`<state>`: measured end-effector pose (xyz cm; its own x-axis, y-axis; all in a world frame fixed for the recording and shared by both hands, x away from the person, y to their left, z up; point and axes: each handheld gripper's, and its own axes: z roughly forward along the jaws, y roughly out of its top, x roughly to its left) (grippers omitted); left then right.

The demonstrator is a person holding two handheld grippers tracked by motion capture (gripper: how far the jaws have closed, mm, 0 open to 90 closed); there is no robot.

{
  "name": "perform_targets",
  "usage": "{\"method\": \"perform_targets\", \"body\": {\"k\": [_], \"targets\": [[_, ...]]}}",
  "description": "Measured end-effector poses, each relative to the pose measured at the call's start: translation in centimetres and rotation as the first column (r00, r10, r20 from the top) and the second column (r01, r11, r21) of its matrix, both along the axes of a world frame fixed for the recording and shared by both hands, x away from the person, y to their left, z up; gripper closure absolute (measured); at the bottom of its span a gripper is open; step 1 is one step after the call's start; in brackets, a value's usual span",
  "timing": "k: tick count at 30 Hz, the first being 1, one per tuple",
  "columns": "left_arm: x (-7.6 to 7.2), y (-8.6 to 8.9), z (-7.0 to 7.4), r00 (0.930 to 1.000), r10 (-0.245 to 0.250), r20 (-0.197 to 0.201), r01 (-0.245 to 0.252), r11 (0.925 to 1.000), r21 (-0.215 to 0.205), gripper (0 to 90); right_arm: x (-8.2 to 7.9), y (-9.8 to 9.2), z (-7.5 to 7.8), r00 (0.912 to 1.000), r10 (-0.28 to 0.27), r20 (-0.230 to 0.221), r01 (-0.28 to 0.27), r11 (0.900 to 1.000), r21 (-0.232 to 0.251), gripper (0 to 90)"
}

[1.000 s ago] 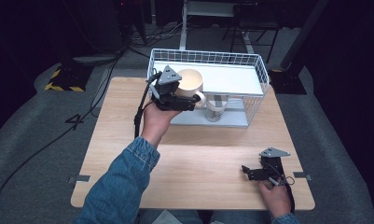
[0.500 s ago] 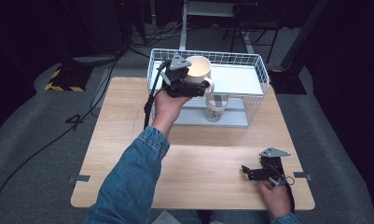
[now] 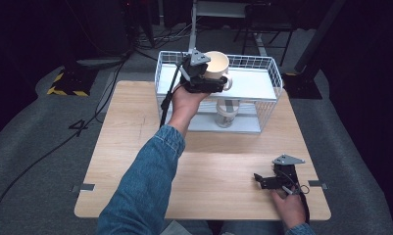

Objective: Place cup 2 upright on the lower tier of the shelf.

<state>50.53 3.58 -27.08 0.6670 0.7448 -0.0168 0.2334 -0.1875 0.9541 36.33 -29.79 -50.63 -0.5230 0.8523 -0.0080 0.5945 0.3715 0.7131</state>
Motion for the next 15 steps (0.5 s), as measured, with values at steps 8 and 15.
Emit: {"method": "perform_targets", "body": {"k": [8, 15], "targets": [[2.0, -1.1, -0.7, 0.9996, 0.028, 0.006, -0.028, 0.9993, 0.024, 8.4, 0.0, 0.0, 0.0, 1.0, -0.001, -0.002, 0.001, 1.0, 0.002, 0.3], [3.8, -2.2, -1.3, 0.9986, 0.043, -0.03, -0.042, 0.9987, 0.03, 8.4, 0.0, 0.0, 0.0, 1.0, -0.005, -0.002, 0.005, 1.0, 0.001, 0.3]]}}
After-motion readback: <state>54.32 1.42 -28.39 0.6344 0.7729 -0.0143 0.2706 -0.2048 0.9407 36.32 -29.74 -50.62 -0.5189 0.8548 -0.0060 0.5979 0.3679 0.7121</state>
